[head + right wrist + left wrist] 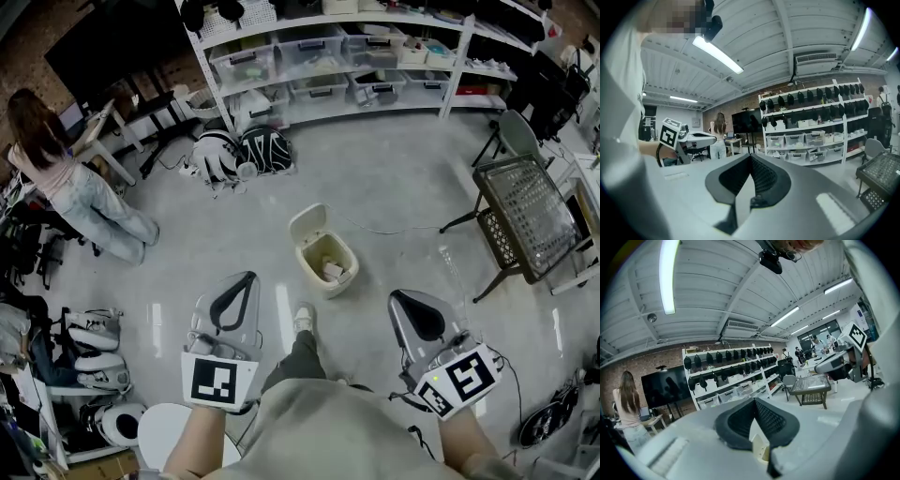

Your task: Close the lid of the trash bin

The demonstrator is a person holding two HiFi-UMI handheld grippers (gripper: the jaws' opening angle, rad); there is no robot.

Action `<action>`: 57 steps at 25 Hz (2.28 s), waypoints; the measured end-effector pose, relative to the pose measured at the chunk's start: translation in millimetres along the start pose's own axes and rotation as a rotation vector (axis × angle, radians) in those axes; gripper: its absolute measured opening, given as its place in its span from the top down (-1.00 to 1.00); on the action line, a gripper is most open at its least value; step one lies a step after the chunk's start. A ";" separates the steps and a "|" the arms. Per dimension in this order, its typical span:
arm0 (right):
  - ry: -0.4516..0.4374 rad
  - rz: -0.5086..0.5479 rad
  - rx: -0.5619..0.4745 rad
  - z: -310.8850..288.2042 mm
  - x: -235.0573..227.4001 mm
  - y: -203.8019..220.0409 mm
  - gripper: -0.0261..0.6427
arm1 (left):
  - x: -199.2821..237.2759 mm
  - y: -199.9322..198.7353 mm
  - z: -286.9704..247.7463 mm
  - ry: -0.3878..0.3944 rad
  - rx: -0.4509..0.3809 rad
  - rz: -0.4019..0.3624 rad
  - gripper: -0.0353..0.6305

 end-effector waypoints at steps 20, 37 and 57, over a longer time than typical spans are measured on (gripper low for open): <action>0.141 -0.126 0.231 -265.8 -114.0 -9.9 0.91 | 178.7 24.6 -275.0 0.236 0.077 -0.067 0.89; 0.124 -0.283 0.417 -357.8 -216.7 107.8 0.91 | 116.4 168.4 -480.3 0.406 0.363 -0.072 0.89; 0.077 -0.433 0.585 -390.1 -275.3 261.5 0.91 | -17.7 391.0 -565.4 0.570 0.803 -0.003 0.89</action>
Point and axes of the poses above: the fingertips, and each gripper's own axes: z backward along the fingers, x to its left, y out of its underside, the point moved 1 cm from there along z, backward along the fingers, and after that the axes turned 12 degrees about x, right-handed, at the moved point
